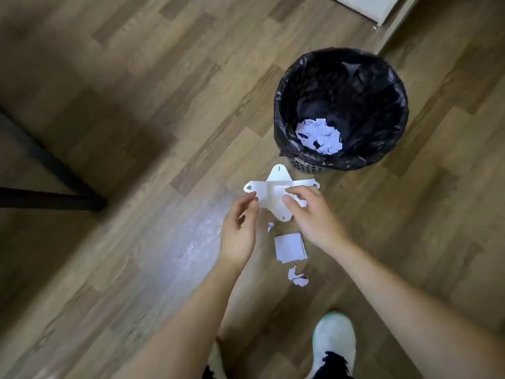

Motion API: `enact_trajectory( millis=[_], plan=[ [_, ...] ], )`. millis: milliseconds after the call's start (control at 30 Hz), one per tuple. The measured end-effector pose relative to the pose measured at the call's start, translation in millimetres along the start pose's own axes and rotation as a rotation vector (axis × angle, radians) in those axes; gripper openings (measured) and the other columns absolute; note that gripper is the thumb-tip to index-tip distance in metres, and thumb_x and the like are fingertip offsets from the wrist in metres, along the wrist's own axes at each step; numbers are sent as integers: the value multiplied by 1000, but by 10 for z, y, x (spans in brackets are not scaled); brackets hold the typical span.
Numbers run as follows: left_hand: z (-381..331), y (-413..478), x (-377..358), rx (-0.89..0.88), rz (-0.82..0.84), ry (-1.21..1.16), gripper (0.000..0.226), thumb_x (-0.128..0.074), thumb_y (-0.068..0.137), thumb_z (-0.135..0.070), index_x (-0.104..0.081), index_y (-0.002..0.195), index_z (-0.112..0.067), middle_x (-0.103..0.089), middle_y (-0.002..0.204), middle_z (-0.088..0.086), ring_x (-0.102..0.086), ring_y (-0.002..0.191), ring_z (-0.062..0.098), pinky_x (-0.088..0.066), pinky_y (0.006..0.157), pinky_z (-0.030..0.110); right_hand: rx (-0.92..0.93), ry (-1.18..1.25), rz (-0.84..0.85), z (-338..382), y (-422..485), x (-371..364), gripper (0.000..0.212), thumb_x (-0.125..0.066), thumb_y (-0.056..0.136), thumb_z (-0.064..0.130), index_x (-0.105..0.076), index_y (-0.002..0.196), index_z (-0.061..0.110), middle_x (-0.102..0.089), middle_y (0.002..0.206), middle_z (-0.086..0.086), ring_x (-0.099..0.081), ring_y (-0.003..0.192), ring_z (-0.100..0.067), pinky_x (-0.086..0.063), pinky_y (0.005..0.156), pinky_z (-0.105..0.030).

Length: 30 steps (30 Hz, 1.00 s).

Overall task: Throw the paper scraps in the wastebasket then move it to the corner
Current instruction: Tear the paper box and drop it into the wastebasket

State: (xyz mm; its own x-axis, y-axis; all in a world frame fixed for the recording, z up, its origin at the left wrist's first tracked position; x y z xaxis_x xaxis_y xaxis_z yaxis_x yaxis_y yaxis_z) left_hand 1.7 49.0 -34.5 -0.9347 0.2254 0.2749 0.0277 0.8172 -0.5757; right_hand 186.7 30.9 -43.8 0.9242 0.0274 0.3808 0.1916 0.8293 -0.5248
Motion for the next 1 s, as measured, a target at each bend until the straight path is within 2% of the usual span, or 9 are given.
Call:
enact_trajectory(
  millis=[100, 167, 233, 300, 433, 567, 700, 900, 1000],
  plan=[
    [380, 473, -211, 16, 41, 95, 45, -51, 104, -51, -55, 147, -37, -60, 150, -12, -58, 137, 22, -47, 115, 58, -78, -155, -123, -376, 404, 80, 45, -58, 105, 36, -60, 145, 15, -49, 149, -6, -52, 138, -22, -35, 102, -24],
    [614, 744, -347, 30, 62, 149, 51, -51, 108, -38, -44, 158, -27, -50, 159, -6, -51, 142, 18, -39, 116, 29, -154, -214, -154, -620, 628, 64, 54, -57, 105, 35, -50, 153, 11, -43, 156, -12, -50, 141, -28, -38, 105, -29],
    [795, 910, -475, 9, 84, 199, 48, -47, 111, -26, -40, 158, -19, -53, 148, -9, -54, 126, 3, -34, 94, 1, -269, -270, -131, -885, 796, -51, 60, -57, 105, 35, -43, 155, 5, -41, 157, -17, -51, 140, -34, -43, 103, -34],
    [936, 1019, -621, 2, 130, 205, 39, -45, 111, -22, -46, 150, -22, -58, 127, -18, -60, 101, -13, -37, 73, -7, -344, -295, -80, -1112, 931, -202, 54, -59, 103, 35, -51, 145, 3, -52, 146, -18, -56, 131, -36, -44, 89, -35],
    [1130, 1190, -808, -18, 148, 188, 37, -44, 110, -22, -55, 146, -24, -69, 124, -10, -68, 110, 7, -52, 83, 19, -308, -249, -23, -1389, 1075, -514, 16, -59, 100, 26, -60, 97, 10, -67, 98, -5, -64, 92, -29, -38, 59, -31],
    [1068, 1096, -727, -5, 68, 184, 45, -44, 105, -11, -57, 146, -24, -71, 120, -13, -70, 111, 16, -57, 89, 28, -276, -176, -88, -1301, 904, -532, 24, -53, 96, 17, -48, 73, 14, -53, 75, -3, -47, 65, -22, -27, 51, -31],
    [699, 713, -504, -27, 60, 163, 45, -43, 104, -8, -62, 137, -32, -72, 110, -22, -71, 102, -2, -54, 76, 8, -245, -90, -119, -947, 542, -414, 19, -53, 91, 25, -59, 84, 8, -69, 90, -13, -60, 74, -29, -41, 55, -33],
    [-284, -11, -73, -89, -21, 118, 46, -41, 105, -24, -59, 138, -50, -76, 118, -6, -72, 99, 23, -61, 77, 49, -160, 19, -165, 226, -191, 34, 19, -59, 96, 24, -66, 108, 11, -76, 108, -9, -72, 99, -27, -60, 88, -48],
    [-943, -334, 74, -154, -83, 60, 37, -44, 109, -27, -60, 140, -40, -74, 117, -15, -73, 106, 18, -63, 82, 51, -80, 74, -215, 801, -422, 394, 15, -64, 94, 24, -66, 109, 24, -73, 110, -3, -72, 95, -20, -60, 90, -46]
  ],
)
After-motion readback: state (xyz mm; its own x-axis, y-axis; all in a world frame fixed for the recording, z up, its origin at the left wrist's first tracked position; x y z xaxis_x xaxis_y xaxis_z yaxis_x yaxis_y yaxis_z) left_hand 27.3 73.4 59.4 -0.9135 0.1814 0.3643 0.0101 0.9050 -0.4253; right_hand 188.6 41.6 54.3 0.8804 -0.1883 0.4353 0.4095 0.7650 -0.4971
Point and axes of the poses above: each hand's wrist, its own y-axis towards the middle knuckle, its own x-axis out of the back of the hand, z = x × y, the point moved 6 cm from there along y, towards the middle knuckle
